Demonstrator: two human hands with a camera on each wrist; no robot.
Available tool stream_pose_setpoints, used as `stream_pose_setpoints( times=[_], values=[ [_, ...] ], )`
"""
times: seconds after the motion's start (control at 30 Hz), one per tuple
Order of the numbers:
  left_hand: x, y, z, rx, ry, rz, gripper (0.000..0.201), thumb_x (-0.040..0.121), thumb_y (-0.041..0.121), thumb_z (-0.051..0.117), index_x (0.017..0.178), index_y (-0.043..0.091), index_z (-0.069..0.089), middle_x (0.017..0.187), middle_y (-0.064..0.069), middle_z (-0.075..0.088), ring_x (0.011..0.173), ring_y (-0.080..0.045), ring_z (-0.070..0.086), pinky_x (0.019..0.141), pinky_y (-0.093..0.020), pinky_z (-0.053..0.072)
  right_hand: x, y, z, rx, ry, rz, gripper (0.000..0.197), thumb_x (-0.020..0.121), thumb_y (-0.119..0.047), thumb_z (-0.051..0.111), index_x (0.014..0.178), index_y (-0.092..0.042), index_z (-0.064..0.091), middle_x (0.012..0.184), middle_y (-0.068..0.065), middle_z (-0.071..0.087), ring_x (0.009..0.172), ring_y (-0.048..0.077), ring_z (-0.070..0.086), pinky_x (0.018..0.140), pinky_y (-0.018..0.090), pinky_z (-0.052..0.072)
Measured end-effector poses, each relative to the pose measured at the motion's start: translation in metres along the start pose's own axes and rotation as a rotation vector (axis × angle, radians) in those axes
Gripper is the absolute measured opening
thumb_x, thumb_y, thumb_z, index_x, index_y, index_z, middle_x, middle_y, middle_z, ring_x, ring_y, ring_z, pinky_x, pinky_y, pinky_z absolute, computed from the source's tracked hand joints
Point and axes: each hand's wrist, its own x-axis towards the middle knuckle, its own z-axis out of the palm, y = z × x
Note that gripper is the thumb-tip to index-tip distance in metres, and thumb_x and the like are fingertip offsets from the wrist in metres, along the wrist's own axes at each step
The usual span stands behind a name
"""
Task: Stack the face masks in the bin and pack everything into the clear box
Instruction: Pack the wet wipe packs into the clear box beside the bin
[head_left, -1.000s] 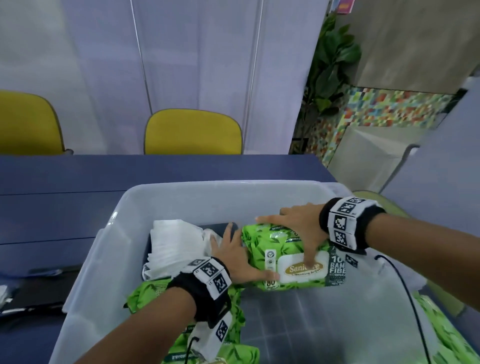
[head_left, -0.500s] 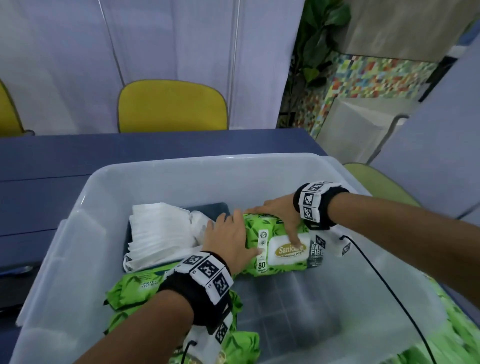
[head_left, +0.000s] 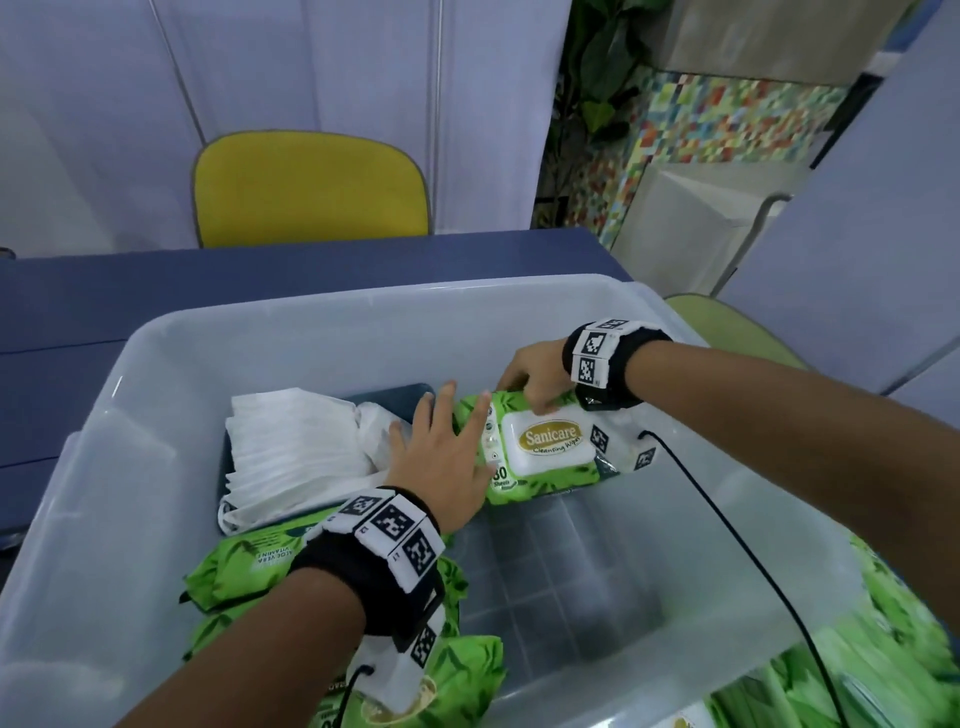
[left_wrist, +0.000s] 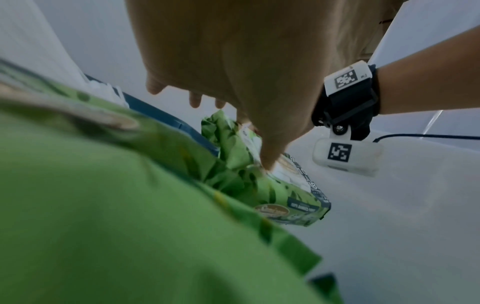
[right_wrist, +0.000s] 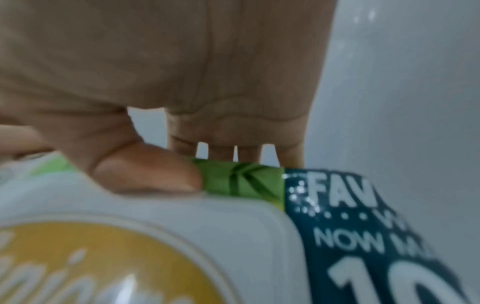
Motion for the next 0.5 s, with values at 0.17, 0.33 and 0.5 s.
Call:
stream_pose_setpoints(
  times=[0.17,0.33,0.5],
  values=[
    [-0.001,0.001,0.001,0.063,-0.167,0.09,0.113,0.076,0.067,0.058,0.15,0.018,-0.012,0.157,-0.003,-0.021,0.144,-0.027,-0.019,0.112,-0.062,0.0,0.004,-0.002,0.013,0.011,0.05,0.044,0.053,0.088,-0.003,0.042,0.138,-0.016,0.05,0.139,0.008,0.052,0.125,0.026,0.047,0.1,0.032,0.038],
    [0.0,0.01,0.004,0.161,-0.125,0.132,0.096,0.087,0.056,0.053,0.151,0.014,-0.006,0.159,-0.007,-0.011,0.146,-0.023,-0.012,0.114,-0.057,-0.002,0.019,-0.003,0.02,-0.077,0.129,0.077,0.044,0.095,-0.014,0.039,0.138,-0.016,0.047,0.141,0.007,0.05,0.126,0.028,0.047,0.102,0.035,0.039],
    [0.016,0.016,0.001,0.223,-0.033,0.158,0.069,0.098,0.046,0.037,0.148,0.006,0.014,0.152,-0.015,0.024,0.141,-0.028,0.025,0.117,-0.043,0.012,0.008,-0.002,0.014,-0.218,0.208,0.039,0.04,0.093,-0.023,0.048,0.133,-0.019,0.051,0.131,0.008,0.056,0.114,0.028,0.055,0.092,0.035,0.046]
  ],
)
